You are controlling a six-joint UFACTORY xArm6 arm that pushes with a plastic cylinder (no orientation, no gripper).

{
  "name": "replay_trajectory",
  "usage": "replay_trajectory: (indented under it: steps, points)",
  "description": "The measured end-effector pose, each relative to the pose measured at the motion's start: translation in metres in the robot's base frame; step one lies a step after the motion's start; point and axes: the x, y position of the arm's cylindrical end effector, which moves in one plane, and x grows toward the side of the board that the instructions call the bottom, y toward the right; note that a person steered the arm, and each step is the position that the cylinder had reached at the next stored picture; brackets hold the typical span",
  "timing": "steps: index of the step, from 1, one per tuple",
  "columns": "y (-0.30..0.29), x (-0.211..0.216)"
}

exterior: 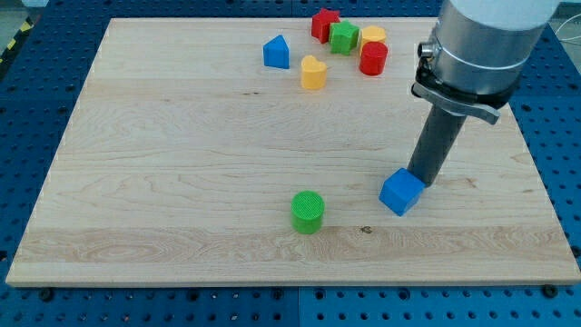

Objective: Push the blue cube closer to the green circle

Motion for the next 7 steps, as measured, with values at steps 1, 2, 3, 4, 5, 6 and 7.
replay_trajectory:
  steps: [1, 2, 3, 4, 5, 6, 7]
  points:
    - [-0.018, 0.009]
    - [-0.040, 0.023]
    - [-0.026, 0.025]
    - [-0.022, 0.029]
    - [-0.019, 0.037]
    - [-0.012, 0.049]
    - [-0.045, 0.049]
